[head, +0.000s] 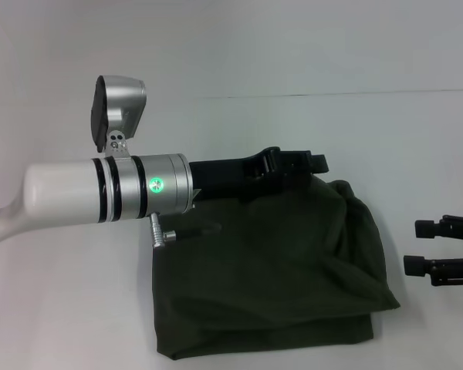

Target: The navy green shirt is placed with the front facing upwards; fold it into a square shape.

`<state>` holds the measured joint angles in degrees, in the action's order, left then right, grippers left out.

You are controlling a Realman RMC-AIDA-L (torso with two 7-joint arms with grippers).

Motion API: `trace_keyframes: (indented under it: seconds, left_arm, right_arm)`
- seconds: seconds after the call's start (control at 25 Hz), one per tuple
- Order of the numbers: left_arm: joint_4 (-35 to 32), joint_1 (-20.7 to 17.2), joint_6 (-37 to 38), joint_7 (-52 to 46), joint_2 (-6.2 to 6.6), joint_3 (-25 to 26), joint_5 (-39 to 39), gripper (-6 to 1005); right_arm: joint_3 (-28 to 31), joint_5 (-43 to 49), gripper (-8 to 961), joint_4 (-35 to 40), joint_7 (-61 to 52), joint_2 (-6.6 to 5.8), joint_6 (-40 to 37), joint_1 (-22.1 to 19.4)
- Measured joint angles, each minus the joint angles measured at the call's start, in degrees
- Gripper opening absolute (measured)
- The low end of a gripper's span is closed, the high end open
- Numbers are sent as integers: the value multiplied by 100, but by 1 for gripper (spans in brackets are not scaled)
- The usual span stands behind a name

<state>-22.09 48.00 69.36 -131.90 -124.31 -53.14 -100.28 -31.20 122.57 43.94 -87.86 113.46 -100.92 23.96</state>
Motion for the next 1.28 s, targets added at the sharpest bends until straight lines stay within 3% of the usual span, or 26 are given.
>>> trace_keyframes:
  seconds: [0.16,0.36,0.52,0.68,0.84,1.04,1.28]
  left_arm:
    - [-121,-142,453,35,30,32,142,384]
    - [-787,-734,1018,309,45,46,666,593]
    - [-1083,-1058,1372,367,153,110,781,776]
    - [-1075,-1299,1779,768,333,235,540,778]
    - [-1094,-1531,2082,1439,331,557,209,779]
    - [-1150,-1798,2383,2128,311,1019,-199,780]
    - [-1150,-1905,2423,2331,306,1329,-482,781]
  right_arm:
    - [69,-33,928,12,49,1,4,9]
    - [311,-209,928,3,371,24,-155,17]
    - [325,-334,928,5,438,81,-199,67]
    - [299,-380,927,14,721,327,-214,284]
    - [229,-399,927,-35,1153,621,108,619]
    - [-287,-399,927,-404,1362,631,858,1027]
    - [-990,-379,928,-446,1357,632,1649,1075]
